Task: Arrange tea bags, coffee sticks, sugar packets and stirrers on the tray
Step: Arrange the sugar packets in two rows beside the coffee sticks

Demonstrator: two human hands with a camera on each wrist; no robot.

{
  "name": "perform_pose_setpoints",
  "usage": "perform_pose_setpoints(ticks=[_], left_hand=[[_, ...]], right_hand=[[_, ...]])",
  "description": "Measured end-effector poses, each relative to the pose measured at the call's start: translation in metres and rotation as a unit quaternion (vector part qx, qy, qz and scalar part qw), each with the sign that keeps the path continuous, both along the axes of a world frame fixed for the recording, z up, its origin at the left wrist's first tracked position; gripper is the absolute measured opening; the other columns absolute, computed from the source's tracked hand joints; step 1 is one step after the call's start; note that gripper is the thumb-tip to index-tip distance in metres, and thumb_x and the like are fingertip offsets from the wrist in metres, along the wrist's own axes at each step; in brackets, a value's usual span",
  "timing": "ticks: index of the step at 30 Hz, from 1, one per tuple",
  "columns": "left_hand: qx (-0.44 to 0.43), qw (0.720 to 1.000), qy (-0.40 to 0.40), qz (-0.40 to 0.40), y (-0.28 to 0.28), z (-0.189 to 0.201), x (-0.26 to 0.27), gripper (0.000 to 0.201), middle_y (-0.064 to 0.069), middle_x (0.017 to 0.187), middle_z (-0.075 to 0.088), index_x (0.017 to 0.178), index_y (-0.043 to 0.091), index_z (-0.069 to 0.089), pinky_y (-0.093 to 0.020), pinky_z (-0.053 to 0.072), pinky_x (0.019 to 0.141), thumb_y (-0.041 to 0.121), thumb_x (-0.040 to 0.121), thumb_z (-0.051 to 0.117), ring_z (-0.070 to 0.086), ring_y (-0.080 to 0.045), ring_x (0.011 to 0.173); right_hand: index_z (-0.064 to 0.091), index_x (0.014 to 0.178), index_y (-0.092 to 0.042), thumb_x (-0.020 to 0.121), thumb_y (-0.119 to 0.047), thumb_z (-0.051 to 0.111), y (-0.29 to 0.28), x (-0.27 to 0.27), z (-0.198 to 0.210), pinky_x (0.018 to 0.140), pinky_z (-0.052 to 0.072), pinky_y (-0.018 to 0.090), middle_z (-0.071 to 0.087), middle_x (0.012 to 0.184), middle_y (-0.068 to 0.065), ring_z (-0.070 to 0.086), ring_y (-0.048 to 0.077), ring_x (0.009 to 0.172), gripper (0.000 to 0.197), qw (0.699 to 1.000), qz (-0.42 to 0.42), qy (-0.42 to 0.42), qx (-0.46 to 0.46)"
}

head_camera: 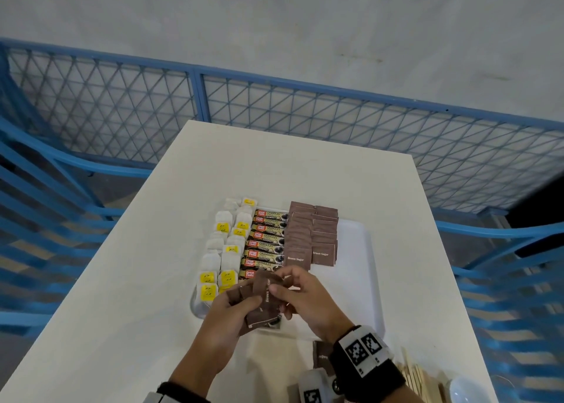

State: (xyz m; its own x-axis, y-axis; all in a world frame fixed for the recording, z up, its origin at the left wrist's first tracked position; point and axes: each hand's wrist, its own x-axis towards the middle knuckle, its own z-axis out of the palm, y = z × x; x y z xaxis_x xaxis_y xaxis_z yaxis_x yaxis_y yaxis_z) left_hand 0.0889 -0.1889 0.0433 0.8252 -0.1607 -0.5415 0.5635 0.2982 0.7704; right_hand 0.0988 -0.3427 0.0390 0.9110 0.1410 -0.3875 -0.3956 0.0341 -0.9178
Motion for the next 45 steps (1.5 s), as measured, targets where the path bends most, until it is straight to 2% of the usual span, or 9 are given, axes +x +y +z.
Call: perform_pose_setpoints(ticks=[7, 12, 19, 23, 26, 32, 36, 41, 45], left_hand=[[0.026, 0.999, 0.014, 0.021, -0.001, -0.004, 0.001, 0.023, -0.01, 0.078, 0.073, 0.101, 0.002, 0.065, -0.028, 0.058, 0.057, -0.009, 0.087, 0.051, 0.07, -0.021, 0.064], [0.021, 0.999, 0.011, 0.04, 0.002, -0.003, 0.003, 0.022, -0.011, 0.092, 0.071, 0.103, 0.008, 0.063, -0.027, 0.057, 0.059, -0.005, 0.088, 0.054, 0.071, -0.023, 0.072], [0.031, 0.997, 0.011, 0.065, 0.001, -0.007, 0.006, 0.019, -0.001, 0.076, 0.074, 0.1, 0.011, 0.065, -0.027, 0.055, 0.054, 0.0, 0.087, 0.058, 0.07, -0.014, 0.063], [0.042, 0.996, 0.008, 0.072, 0.001, -0.006, 0.006, 0.017, -0.002, 0.076, 0.073, 0.1, 0.009, 0.064, -0.027, 0.055, 0.052, 0.0, 0.086, 0.059, 0.069, -0.017, 0.066], [0.056, 0.996, 0.003, 0.074, 0.002, -0.005, 0.006, 0.017, -0.003, 0.079, 0.073, 0.099, 0.009, 0.064, -0.027, 0.054, 0.051, 0.0, 0.085, 0.061, 0.068, -0.018, 0.068], [0.061, 0.996, -0.004, 0.067, -0.002, -0.004, 0.006, 0.016, 0.003, 0.066, 0.073, 0.095, 0.009, 0.064, -0.022, 0.052, 0.045, -0.001, 0.083, 0.064, 0.069, -0.009, 0.056], [0.066, 0.996, -0.003, 0.066, -0.003, -0.005, 0.005, 0.021, -0.001, 0.073, 0.073, 0.101, 0.006, 0.065, -0.022, 0.051, 0.045, 0.001, 0.081, 0.066, 0.07, -0.013, 0.06], [0.074, 0.996, -0.001, 0.053, -0.007, -0.007, 0.005, 0.02, -0.001, 0.076, 0.073, 0.101, 0.009, 0.065, -0.025, 0.051, 0.048, 0.005, 0.081, 0.067, 0.07, -0.015, 0.065], [0.044, 0.998, 0.001, 0.047, -0.009, -0.006, 0.004, 0.013, -0.011, 0.086, 0.072, 0.098, 0.009, 0.066, -0.034, 0.057, 0.061, 0.014, 0.089, 0.059, 0.069, -0.021, 0.073]], right_hand=[[0.048, 0.092, -0.005, 0.089, 0.002, 0.054, -0.024, 0.006, -0.003, 0.051, 0.048, 0.022, 0.065, 0.09, 0.016, 0.065, 0.018, 0.064, 0.01, 0.998, -0.048, 0.039, 0.02], [0.05, 0.086, -0.002, 0.087, 0.01, 0.052, -0.055, 0.021, -0.023, 0.063, 0.058, 0.023, 0.061, 0.093, 0.023, 0.063, 0.025, 0.07, 0.012, 0.978, -0.198, 0.052, 0.049], [0.053, 0.084, -0.002, 0.086, 0.009, 0.056, -0.085, 0.037, -0.056, 0.06, 0.057, 0.021, 0.062, 0.088, 0.019, 0.062, 0.024, 0.068, 0.011, 0.951, -0.299, 0.081, -0.026], [0.058, 0.086, -0.006, 0.083, -0.002, 0.064, -0.085, 0.044, -0.067, 0.059, 0.048, 0.024, 0.064, 0.076, 0.009, 0.059, 0.017, 0.064, 0.008, 0.942, -0.268, 0.099, -0.174], [0.059, 0.086, -0.01, 0.08, -0.014, 0.07, -0.081, 0.046, -0.066, 0.066, 0.04, 0.025, 0.059, 0.076, -0.002, 0.054, 0.015, 0.073, 0.013, 0.92, -0.245, 0.09, -0.292], [0.045, 0.095, -0.009, 0.075, -0.015, 0.075, -0.075, 0.048, -0.064, 0.071, 0.04, 0.027, 0.052, 0.099, 0.01, 0.052, 0.023, 0.088, 0.036, 0.901, -0.247, 0.053, -0.353], [0.047, 0.096, -0.013, 0.081, -0.018, 0.069, -0.054, 0.042, -0.041, 0.067, 0.04, 0.019, 0.054, 0.101, 0.007, 0.054, 0.016, 0.081, 0.027, 0.926, -0.204, -0.02, -0.319], [0.058, 0.094, -0.017, 0.089, -0.038, 0.056, -0.018, 0.016, 0.001, 0.055, 0.038, 0.007, 0.058, 0.081, -0.007, 0.051, 0.0, 0.064, 0.022, 0.985, 0.031, -0.019, -0.17], [0.06, 0.09, -0.019, 0.082, -0.023, 0.07, -0.004, 0.003, -0.003, 0.054, 0.04, 0.009, 0.062, 0.08, -0.008, 0.054, -0.005, 0.058, 0.014, 0.987, 0.085, -0.017, -0.135]])
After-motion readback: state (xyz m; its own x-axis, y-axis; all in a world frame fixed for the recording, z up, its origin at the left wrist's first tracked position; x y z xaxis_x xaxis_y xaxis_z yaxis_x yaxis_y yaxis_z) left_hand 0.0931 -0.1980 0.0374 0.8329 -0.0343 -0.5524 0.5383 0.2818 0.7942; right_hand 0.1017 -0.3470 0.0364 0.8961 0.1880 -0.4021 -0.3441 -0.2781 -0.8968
